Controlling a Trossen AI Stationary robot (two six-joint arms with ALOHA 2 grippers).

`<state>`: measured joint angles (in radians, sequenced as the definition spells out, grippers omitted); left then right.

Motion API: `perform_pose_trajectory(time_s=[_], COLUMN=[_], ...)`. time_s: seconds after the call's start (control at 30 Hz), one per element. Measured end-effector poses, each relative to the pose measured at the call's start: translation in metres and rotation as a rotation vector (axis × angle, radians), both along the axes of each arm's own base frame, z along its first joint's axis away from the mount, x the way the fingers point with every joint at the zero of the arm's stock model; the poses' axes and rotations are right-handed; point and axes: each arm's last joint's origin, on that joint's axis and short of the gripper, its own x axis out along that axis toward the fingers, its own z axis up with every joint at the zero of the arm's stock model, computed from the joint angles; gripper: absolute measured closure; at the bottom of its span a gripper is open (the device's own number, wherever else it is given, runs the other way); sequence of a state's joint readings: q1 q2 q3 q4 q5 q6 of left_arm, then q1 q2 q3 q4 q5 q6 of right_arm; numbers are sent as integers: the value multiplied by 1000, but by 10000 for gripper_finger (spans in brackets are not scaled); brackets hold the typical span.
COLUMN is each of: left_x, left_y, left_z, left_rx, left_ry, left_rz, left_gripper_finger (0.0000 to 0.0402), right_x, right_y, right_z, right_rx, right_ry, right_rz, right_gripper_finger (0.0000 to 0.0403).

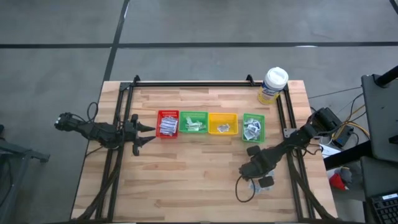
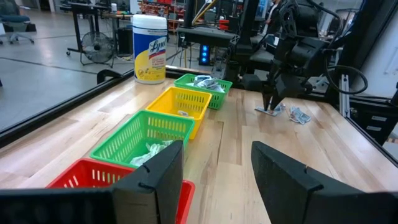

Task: Pick & Place First Aid Supplies
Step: Put the orange ointment pack into the yellow bin

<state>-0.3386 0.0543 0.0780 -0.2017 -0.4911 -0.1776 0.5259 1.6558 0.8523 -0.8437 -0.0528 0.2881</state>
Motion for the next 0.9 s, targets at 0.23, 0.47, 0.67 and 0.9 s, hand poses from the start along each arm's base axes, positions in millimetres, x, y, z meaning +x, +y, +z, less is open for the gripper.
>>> perform_pose_trajectory(time_s=[0.23,0.47,0.67,0.9], left_x=[0,0,0,0], left_y=[0,0,0,0], left_z=[0,0,0,0], left_rx=[0,-1,-1,-3], left_ry=[0,0,0,0], left_rz=[0,0,0,0], left_gripper_finger=[213,213,213,213], right_x=[2,4,7,8], right_y=[1,2,4,4], right_z=[1,3,6,9], right_rx=[2,6,12,10], right_ry=[-6,-20,-34,-24], right_rz=[0,0,0,-16], right_gripper_finger=[361,385,394,394])
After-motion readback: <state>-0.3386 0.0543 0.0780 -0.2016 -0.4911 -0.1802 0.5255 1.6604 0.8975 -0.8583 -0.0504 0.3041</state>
